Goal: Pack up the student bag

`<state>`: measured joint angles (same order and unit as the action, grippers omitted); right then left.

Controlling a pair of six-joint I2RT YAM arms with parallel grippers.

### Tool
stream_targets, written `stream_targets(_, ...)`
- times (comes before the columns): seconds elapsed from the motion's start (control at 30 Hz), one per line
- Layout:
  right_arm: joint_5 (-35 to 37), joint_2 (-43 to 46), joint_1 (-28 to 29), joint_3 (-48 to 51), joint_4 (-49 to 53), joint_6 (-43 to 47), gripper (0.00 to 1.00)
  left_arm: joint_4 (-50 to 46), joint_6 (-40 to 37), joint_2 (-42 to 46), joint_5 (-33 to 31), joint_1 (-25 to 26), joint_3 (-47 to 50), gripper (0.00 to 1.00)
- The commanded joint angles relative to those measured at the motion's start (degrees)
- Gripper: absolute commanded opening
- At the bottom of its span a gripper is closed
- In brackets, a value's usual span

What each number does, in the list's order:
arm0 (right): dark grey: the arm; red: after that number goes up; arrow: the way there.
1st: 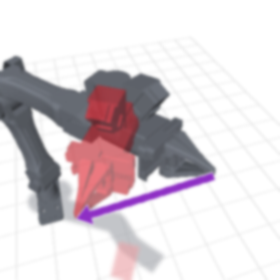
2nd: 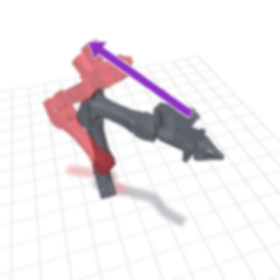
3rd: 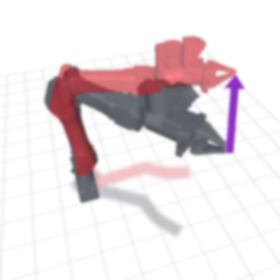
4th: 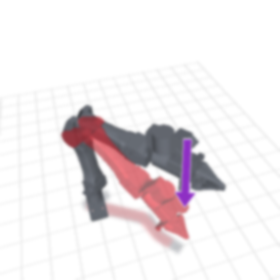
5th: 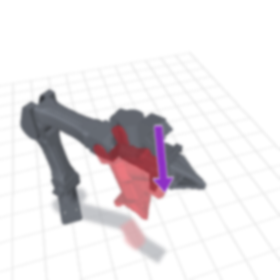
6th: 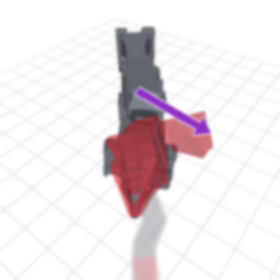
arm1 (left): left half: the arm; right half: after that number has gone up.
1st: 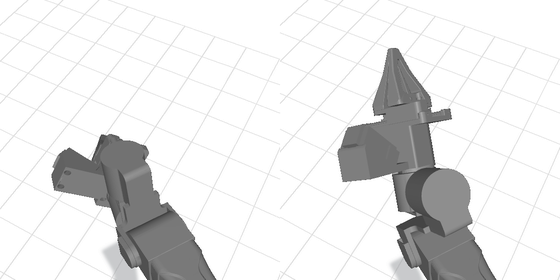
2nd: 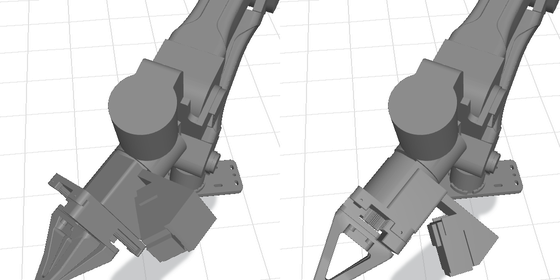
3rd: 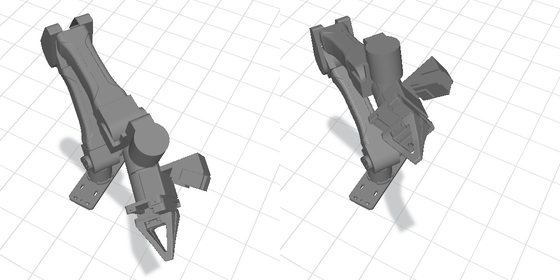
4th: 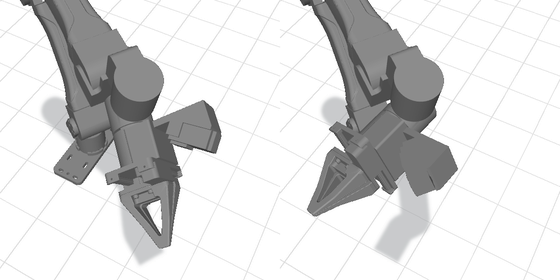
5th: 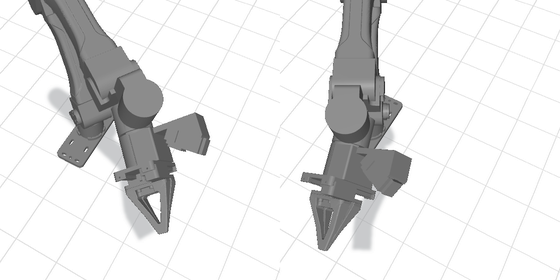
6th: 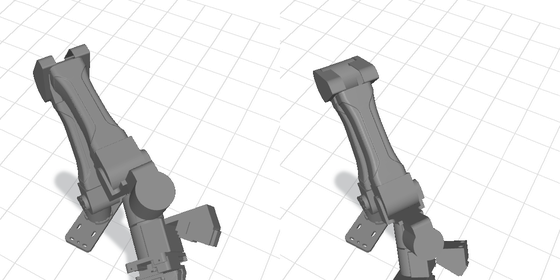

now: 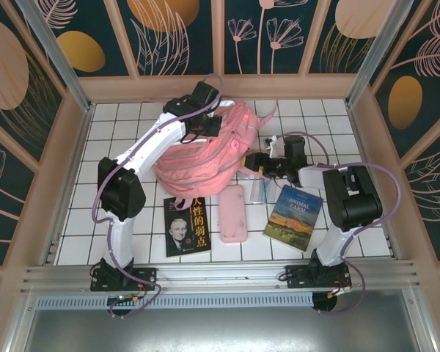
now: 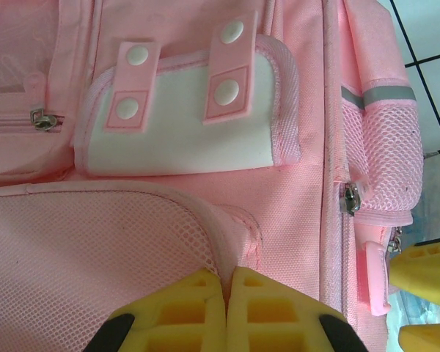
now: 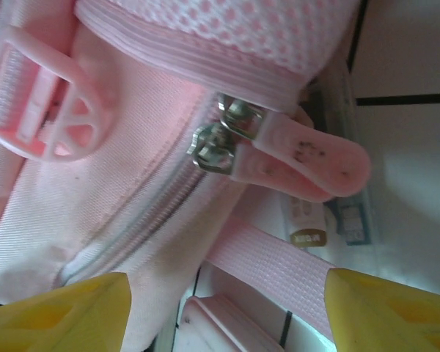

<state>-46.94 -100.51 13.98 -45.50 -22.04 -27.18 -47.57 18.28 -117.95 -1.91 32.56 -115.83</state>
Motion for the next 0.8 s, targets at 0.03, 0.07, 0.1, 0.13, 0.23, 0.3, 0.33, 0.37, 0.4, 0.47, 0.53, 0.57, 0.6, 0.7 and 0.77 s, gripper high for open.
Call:
stream_targets(0.03, 2.4, 0.7, -0.5, -0.1, -3.7, -0.1, 0.68, 5.0, 0.3, 2.2, 0.6, -0.3, -2.8, 0.00)
stream_targets(0.07, 2.5, 0.9, -0.5, -0.2, -4.0, -0.3, 0.66, 5.0, 0.3, 2.3, 0.5, -0.2, -2.5, 0.00)
stream_targets(0.1, 2.4, 1.2, -0.5, -0.1, -4.6, -0.6, 0.65, 5.0, 0.5, 2.5, 0.6, -0.3, -2.2, 0.00)
stream_targets(0.13, 2.5, 1.4, -0.5, 0.0, -5.5, -1.1, 0.63, 5.0, 0.5, 2.7, 0.6, -0.2, -2.1, 0.00)
stream_targets(0.23, 2.1, 1.8, -0.4, 0.7, -9.4, -3.0, 0.56, 5.3, 1.1, 3.4, 1.1, -0.2, -1.5, 0.00)
stream_targets(0.3, 1.0, 1.8, -0.3, 0.7, -12.0, -4.5, 0.52, 5.5, 1.2, 3.7, 1.3, -0.2, -1.3, 0.00)
stream_targets(0.33, 0.9, 1.7, -0.2, 0.6, -13.1, -5.3, 0.53, 5.6, 1.3, 3.9, 1.3, -0.3, -1.2, 0.00)
stream_targets(0.37, 1.2, 1.8, -0.1, 0.5, -13.6, -5.5, 0.53, 5.5, 1.3, 3.9, 1.4, -0.2, -1.2, 0.00)
stream_targets(0.4, 2.1, 1.8, -0.1, 0.4, -13.8, -5.4, 0.53, 5.5, 1.4, 4.0, 1.4, -0.2, -1.2, 0.00)
stream_targets(0.47, 4.0, 1.8, 0.0, 0.1, -13.5, -4.8, 0.54, 5.5, 1.5, 4.1, 1.5, -0.2, -1.1, 0.00)
stream_targets(0.53, 5.6, 1.8, -0.1, -0.6, -13.4, -4.2, 0.54, 5.4, 1.5, 4.2, 1.8, -0.3, -0.9, 0.00)
stream_targets(0.57, 6.2, 1.6, -0.1, -1.0, -13.5, -3.9, 0.54, 5.5, 1.6, 4.2, 2.0, -0.2, -0.9, 0.00)
stream_targets(0.6, 6.8, 1.3, 0.0, -1.5, -13.5, -3.6, 0.55, 5.4, 1.6, 4.3, 2.2, -0.3, -0.9, 0.00)
stream_targets(0.7, 8.0, 0.4, 0.0, -3.1, -13.3, -2.8, 0.55, 5.5, 1.7, 4.5, 2.4, -0.2, -0.8, 0.00)
stream_targets(0.77, 8.4, -0.5, 0.3, -4.1, -13.4, -2.3, 0.56, 5.5, 1.8, 4.5, 2.5, -0.2, -0.7, 0.00)
